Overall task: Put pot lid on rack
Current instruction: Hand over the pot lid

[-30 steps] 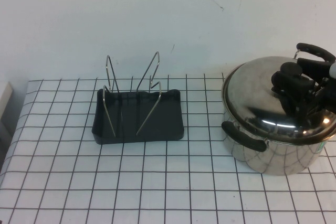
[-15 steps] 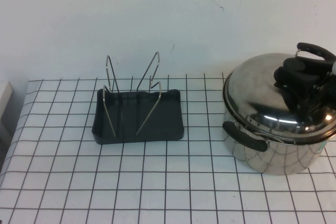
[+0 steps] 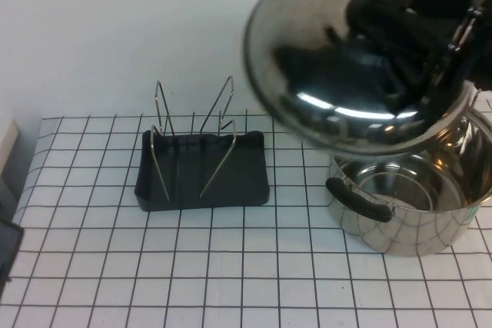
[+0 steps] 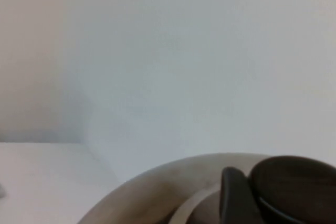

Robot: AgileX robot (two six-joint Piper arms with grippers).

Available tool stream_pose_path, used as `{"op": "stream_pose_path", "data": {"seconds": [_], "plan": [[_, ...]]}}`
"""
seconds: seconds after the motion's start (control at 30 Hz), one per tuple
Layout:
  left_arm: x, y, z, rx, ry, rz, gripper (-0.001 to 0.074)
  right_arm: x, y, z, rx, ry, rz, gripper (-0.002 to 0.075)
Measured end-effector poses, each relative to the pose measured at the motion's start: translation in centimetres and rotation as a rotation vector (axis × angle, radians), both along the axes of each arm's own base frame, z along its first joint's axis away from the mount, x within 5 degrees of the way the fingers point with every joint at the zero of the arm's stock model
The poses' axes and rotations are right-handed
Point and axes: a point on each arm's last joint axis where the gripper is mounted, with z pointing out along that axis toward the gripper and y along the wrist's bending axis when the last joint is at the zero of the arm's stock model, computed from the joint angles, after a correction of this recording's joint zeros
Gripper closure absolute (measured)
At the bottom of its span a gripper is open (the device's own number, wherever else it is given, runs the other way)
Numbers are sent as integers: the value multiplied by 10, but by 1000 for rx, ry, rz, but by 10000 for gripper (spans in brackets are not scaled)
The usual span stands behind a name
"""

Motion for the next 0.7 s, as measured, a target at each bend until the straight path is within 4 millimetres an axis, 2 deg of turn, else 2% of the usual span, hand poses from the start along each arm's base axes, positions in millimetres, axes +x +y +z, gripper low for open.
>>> {"op": "stream_pose_path", "data": {"seconds": [0.07,0.13,0.23,0.3,0.4,0.53,0.63,0.7], "plan": [[-7,-6,3,-39,-17,-121,601,-19,29,9,-26,-40,138,372],[-12,-10,5,-91,-9,-232,433,-40,58,11,-27,-57,258,372],[-14,-13,4,-170,84,-335,182,-64,90,13,-3,-90,372,372],[-15,-14,3,-178,118,-370,106,-81,108,17,33,-111,426,372],[-17,-17,1,-149,121,-391,59,-98,124,19,53,-135,465,372],[-17,-17,1,-137,119,-395,46,-111,140,14,48,-114,515,372],[-17,-17,1,-129,111,-389,55,-115,151,5,36,-87,547,372],[-17,-17,1,-120,104,-382,95,-116,157,-2,24,-67,560,372]]}}
